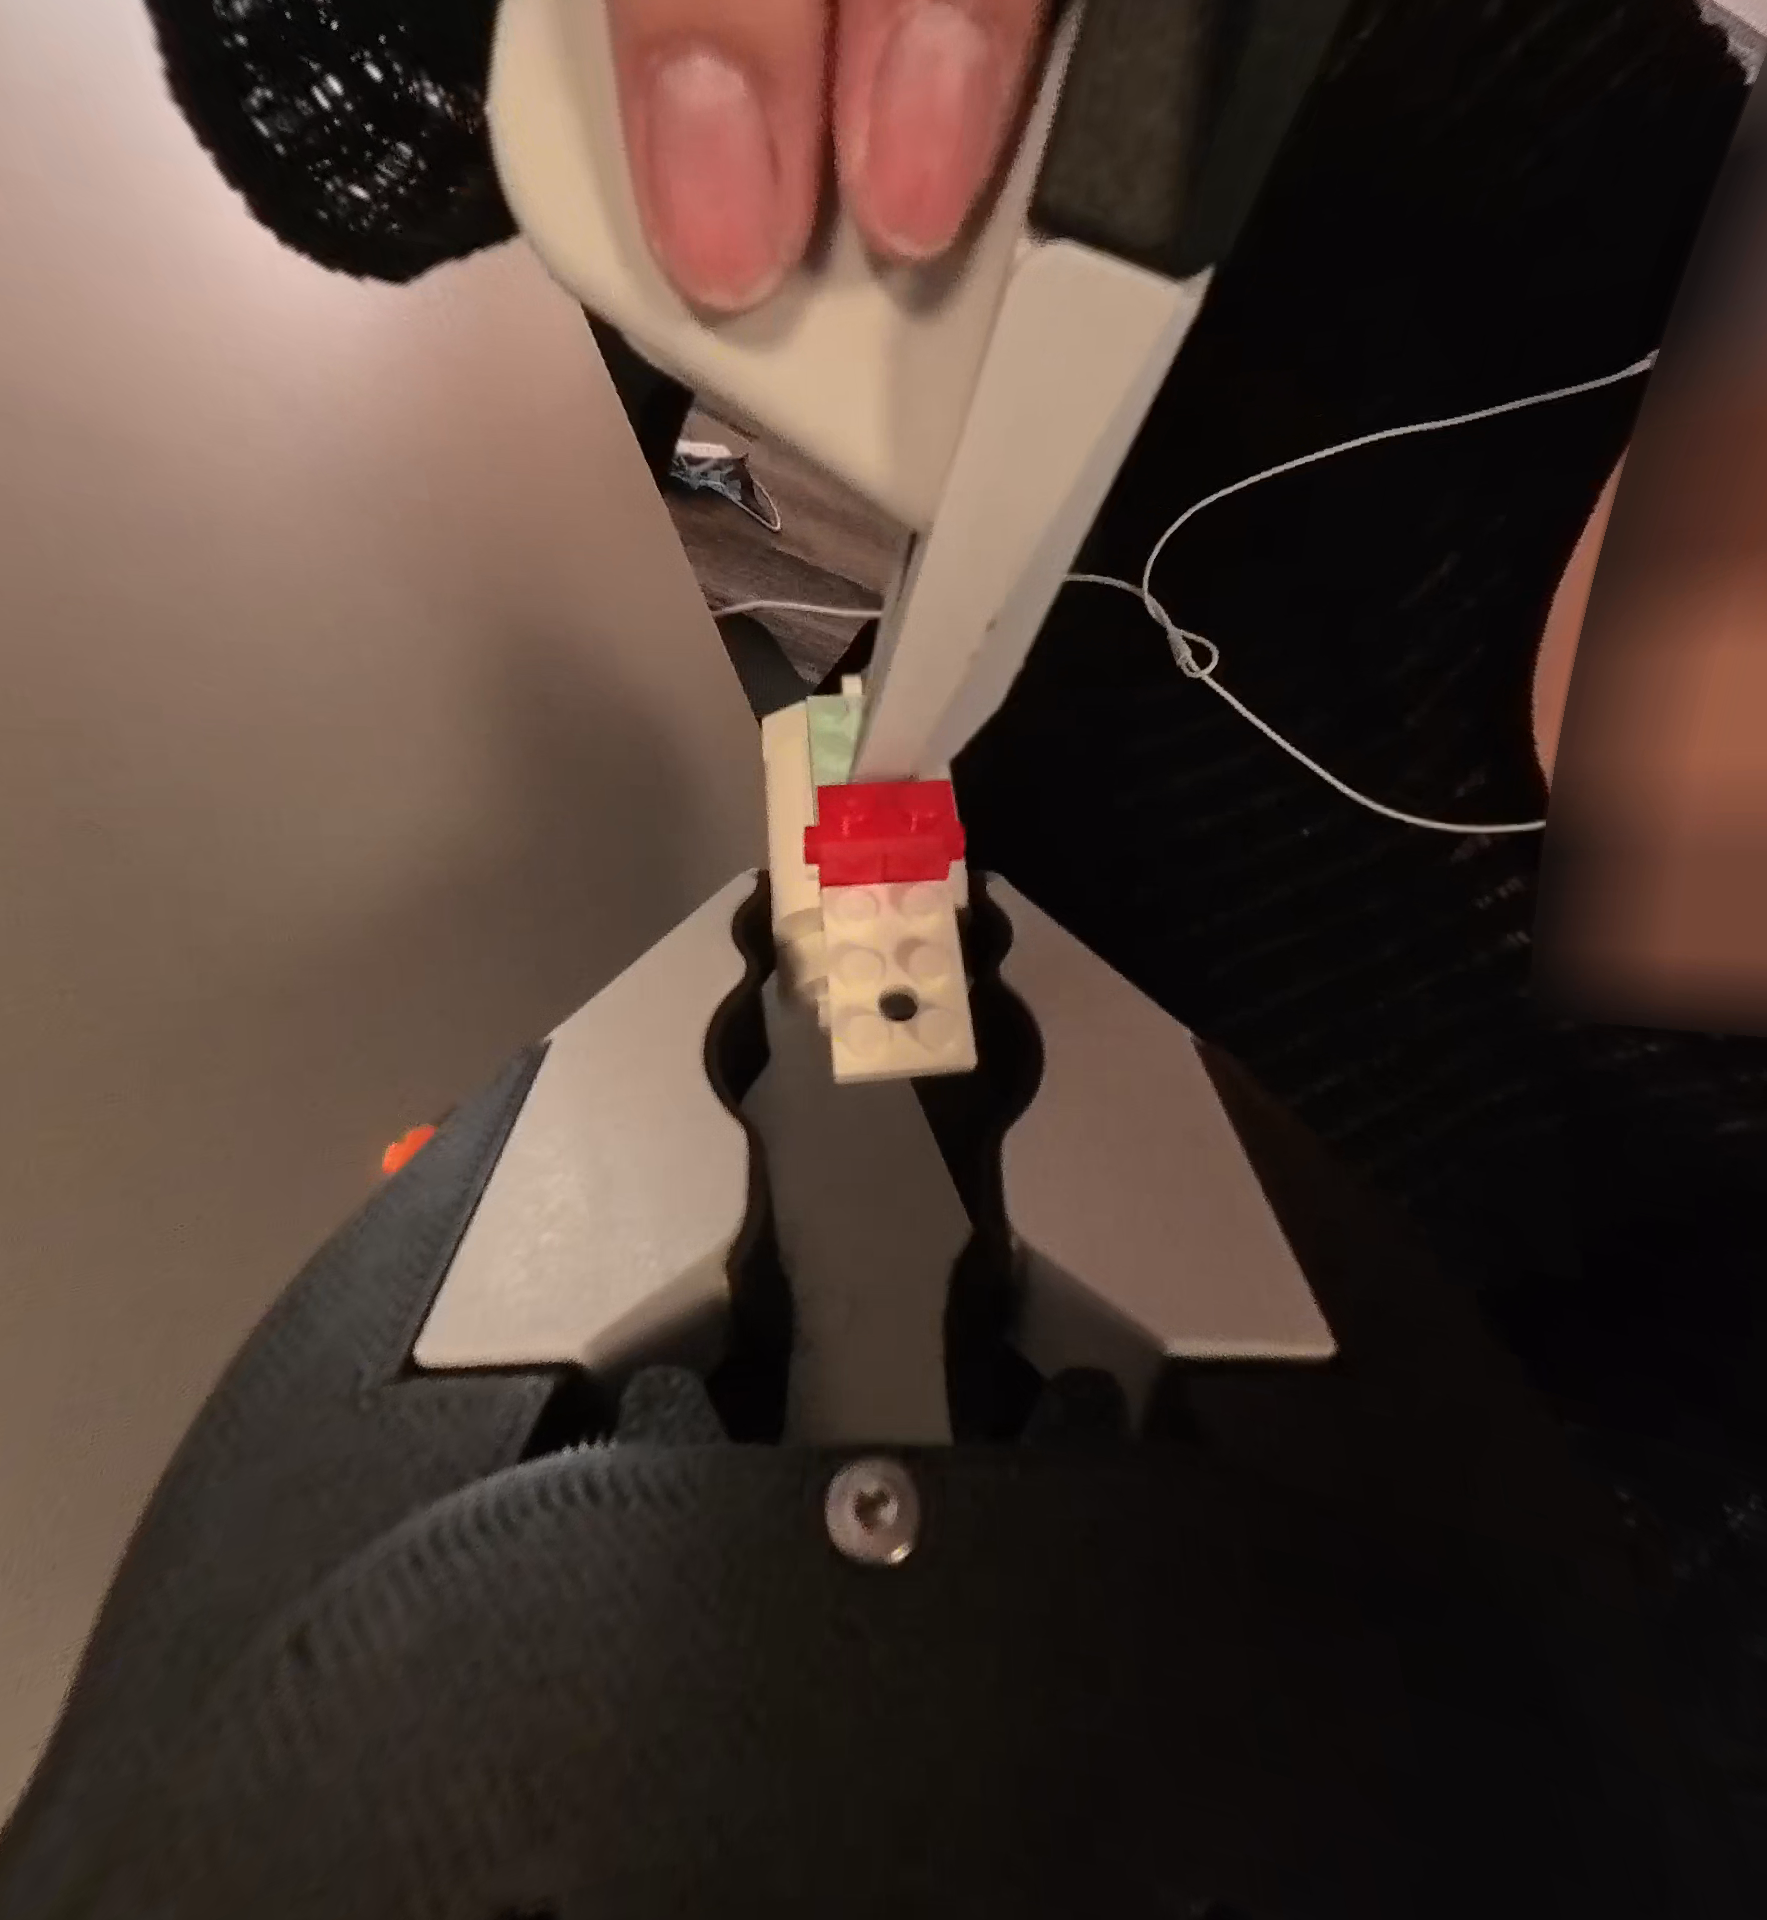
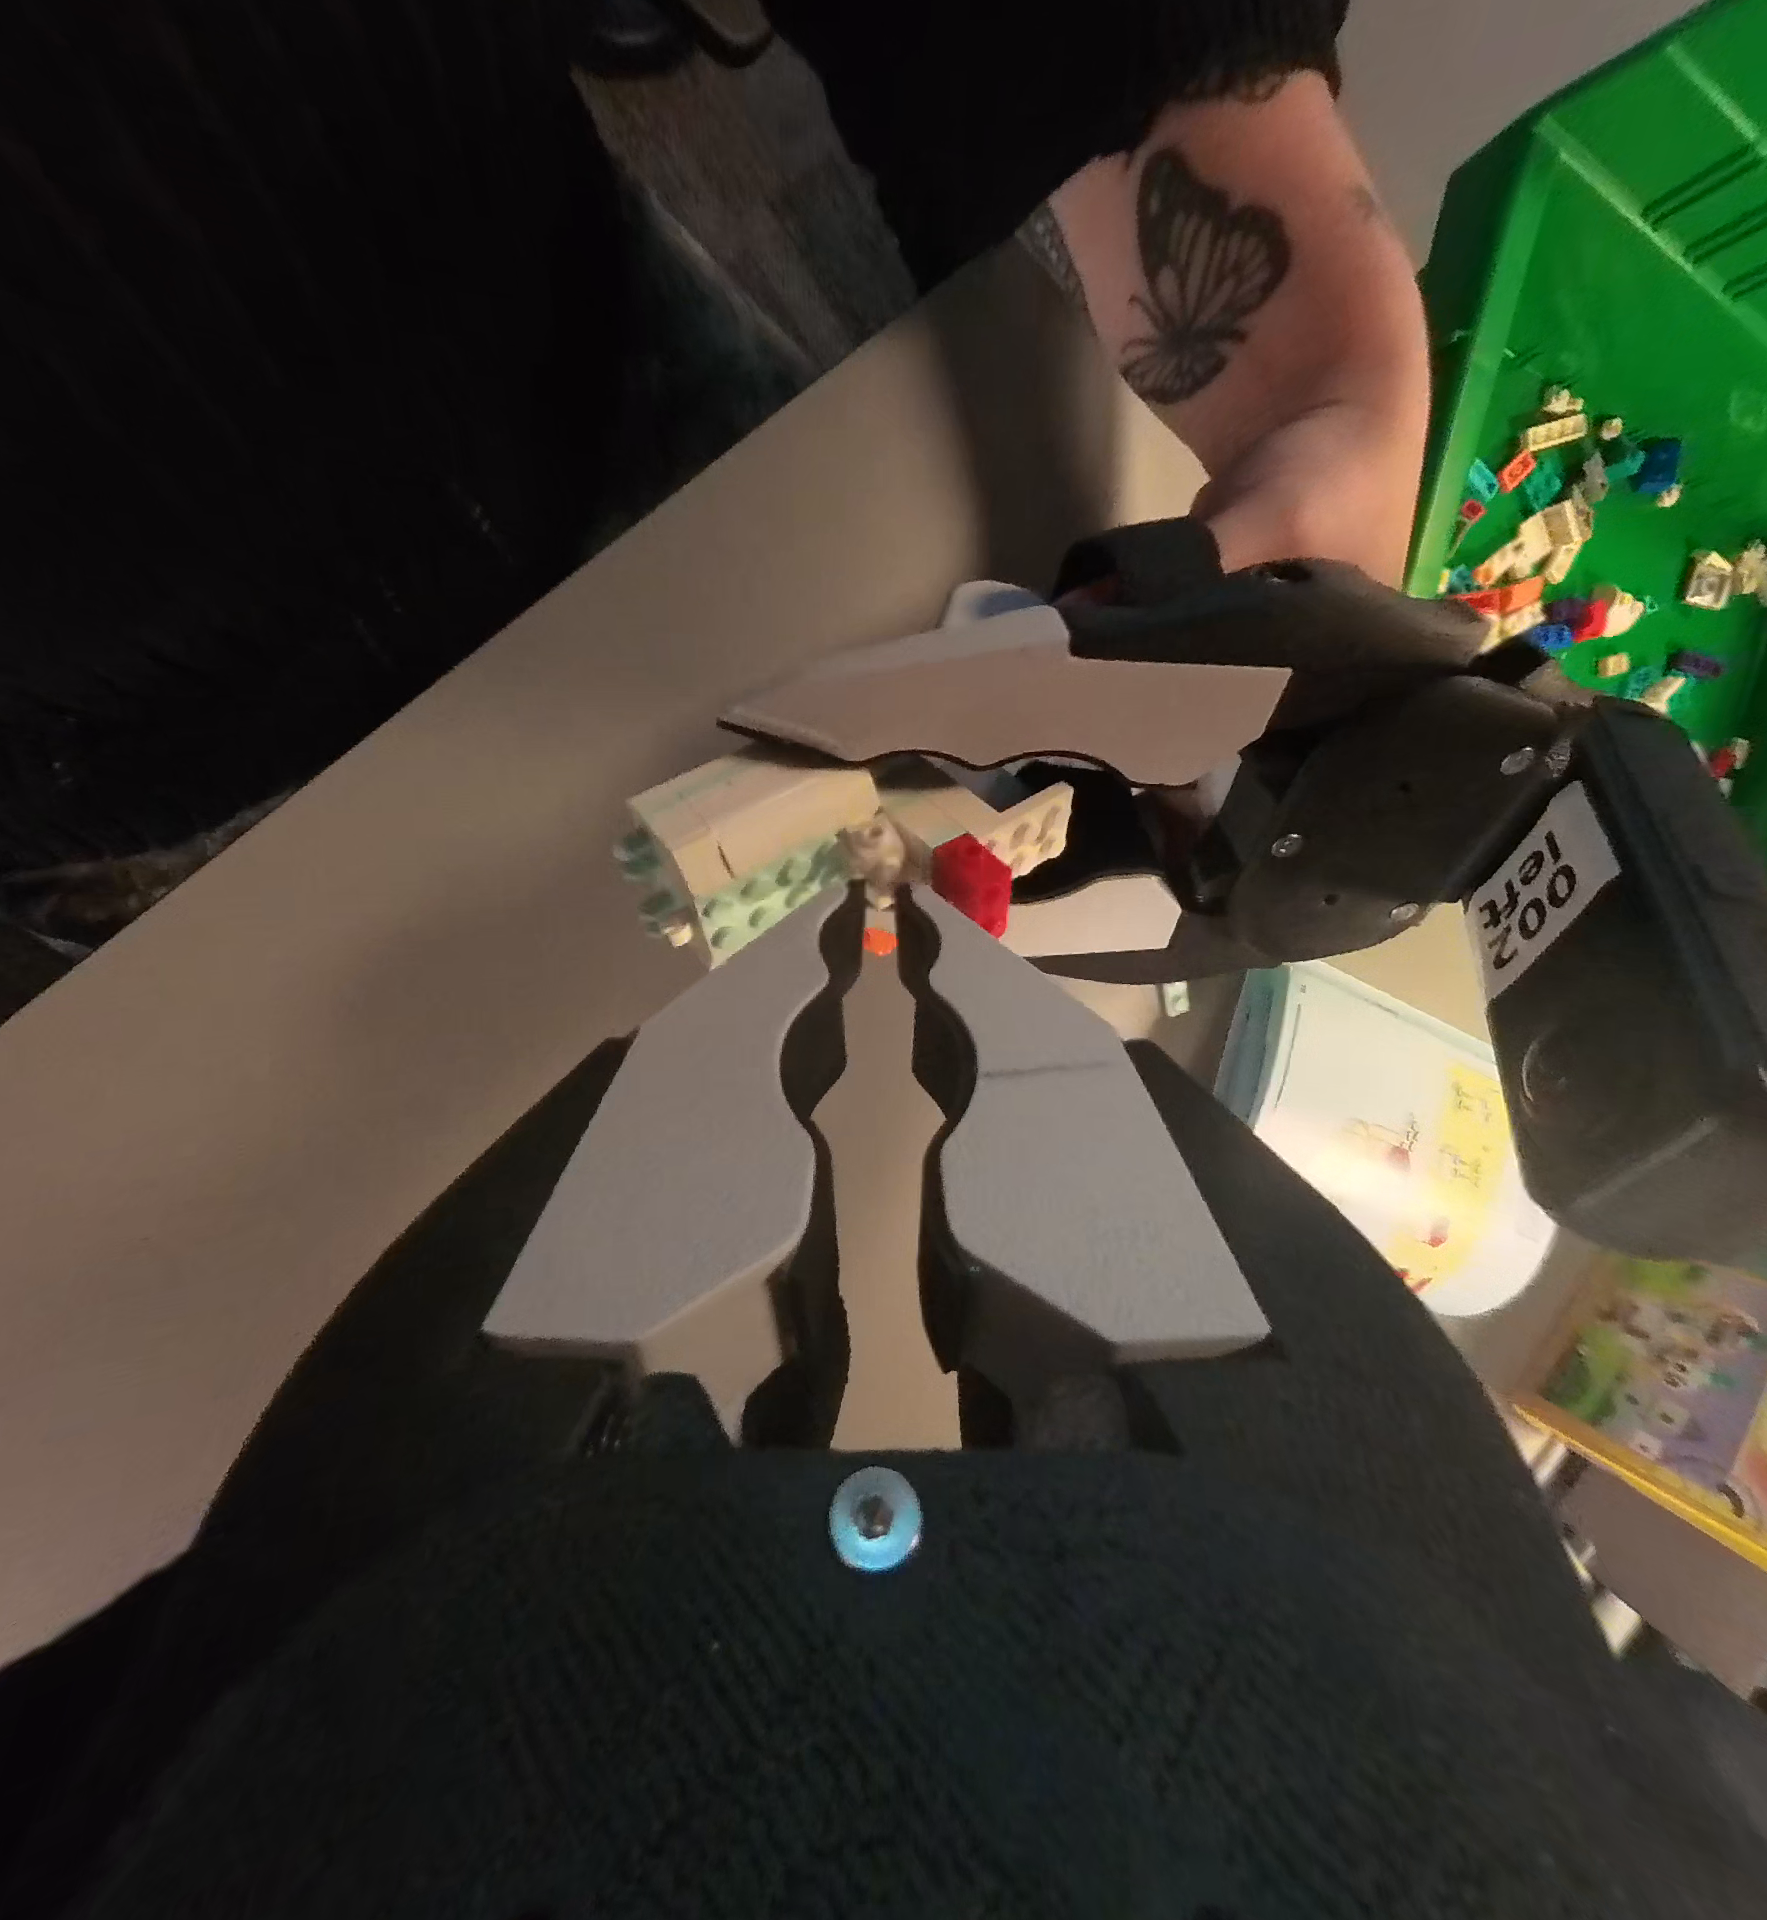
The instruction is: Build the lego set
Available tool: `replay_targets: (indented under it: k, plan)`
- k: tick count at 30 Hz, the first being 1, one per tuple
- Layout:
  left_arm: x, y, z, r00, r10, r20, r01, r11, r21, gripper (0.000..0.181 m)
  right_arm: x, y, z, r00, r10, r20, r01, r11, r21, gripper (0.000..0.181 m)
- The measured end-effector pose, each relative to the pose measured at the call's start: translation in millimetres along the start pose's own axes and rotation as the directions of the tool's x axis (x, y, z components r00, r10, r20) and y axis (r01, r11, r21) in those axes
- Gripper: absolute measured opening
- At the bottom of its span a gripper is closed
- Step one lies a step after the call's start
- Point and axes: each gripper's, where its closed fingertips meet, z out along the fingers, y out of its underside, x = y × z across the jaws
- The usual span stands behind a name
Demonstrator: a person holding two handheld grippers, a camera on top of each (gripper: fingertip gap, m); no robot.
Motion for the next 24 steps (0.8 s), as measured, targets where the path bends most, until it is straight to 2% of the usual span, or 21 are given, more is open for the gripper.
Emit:
replay_targets:
  k: [1, 9, 14, 19, 22, 24]
  plan:
    - [-0.3, -0.3, -0.1, 1.0, -0.002, -0.001, 0.002, 1.0, 0.003, 0.036, 1.3, -1.0, -0.6, 1.0, 0.005, -0.004, -0.005, 1.0, 0.005, 0.004]
    - [-2.1, -3.6, -3.9, 1.0, 0.004, 0.016, -0.005, 0.999, 0.034, 0.036, 5.8, 2.9, 0.3, 0.999, 0.025, -0.022, -0.026, 0.999, -0.03, 0.006]
    - [-8.7, -12.1, -12.7, 0.998, 0.004, 0.064, -0.01, 0.995, 0.099, 0.036, 15.2, 11.1, -11.0, 0.992, 0.083, -0.098, -0.087, 0.996, -0.033, 0.021]
    - [-21.9, -19.9, -21.7, 0.988, -0.015, 0.152, -0.009, 0.988, 0.155, 0.035, 25.2, 11.5, -30.2, 0.952, 0.203, -0.229, -0.186, 0.978, 0.093, 0.046]
    - [-26.1, -23.6, -26.9, 0.985, -0.034, 0.17, 0.001, 0.981, 0.192, 0.035, 24.8, 10.2, -26.8, 0.924, 0.229, -0.307, -0.2, 0.972, 0.124, 0.062]
    - [-28.0, -28.2, -31.4, 0.983, -0.054, 0.173, 0.012, 0.973, 0.232, 0.035, 24.4, 12.1, -19.2, 0.904, 0.196, -0.379, -0.177, 0.98, 0.086, 0.063]
